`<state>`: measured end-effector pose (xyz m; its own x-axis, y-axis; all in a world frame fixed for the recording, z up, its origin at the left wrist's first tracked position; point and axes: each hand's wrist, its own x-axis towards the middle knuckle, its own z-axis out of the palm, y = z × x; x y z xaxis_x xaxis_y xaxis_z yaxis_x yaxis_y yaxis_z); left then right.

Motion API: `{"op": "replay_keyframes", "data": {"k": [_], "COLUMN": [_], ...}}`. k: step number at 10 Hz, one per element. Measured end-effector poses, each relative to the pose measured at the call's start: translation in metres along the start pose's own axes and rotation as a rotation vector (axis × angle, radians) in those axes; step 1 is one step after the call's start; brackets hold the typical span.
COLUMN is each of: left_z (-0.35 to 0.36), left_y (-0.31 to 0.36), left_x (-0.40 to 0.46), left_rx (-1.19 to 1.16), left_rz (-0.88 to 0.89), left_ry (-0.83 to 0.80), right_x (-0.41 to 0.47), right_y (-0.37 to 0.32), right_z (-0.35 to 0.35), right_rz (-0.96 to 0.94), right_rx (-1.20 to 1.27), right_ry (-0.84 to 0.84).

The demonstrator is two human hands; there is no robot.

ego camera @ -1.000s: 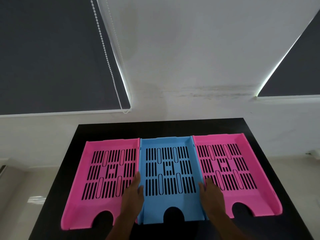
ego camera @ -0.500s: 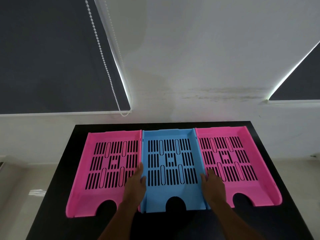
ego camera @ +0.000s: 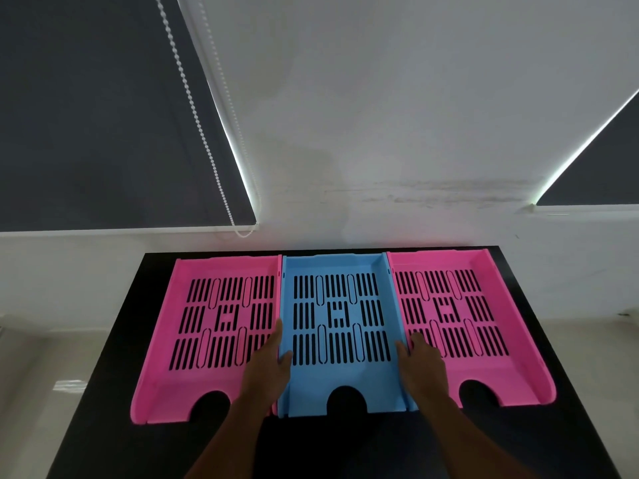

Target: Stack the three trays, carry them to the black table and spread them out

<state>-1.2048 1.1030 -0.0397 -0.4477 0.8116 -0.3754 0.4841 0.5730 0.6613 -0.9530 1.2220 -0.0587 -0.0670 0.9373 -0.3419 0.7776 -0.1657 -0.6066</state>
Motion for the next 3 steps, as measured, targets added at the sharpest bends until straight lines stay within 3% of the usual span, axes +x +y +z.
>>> {"op": "replay_keyframes", "data": {"k": [1,3], "left_z": [0.004,0.011], "left_y": [-0.003,-0.005], "left_x": [-0.006,-0.023], "left_rx": [0.032,0.132], "left_rz": [0.025,0.119], "left_ry": [-0.010,0.142], "right_x": [-0.002,-0.021], "right_y": [0.000,-0.005], "right_z": [-0.005,-0.016], "right_rz": [-0.022,-0.042], "right_rx": [0.009,0.038], "right_ry": [-0.016,0.030]}}
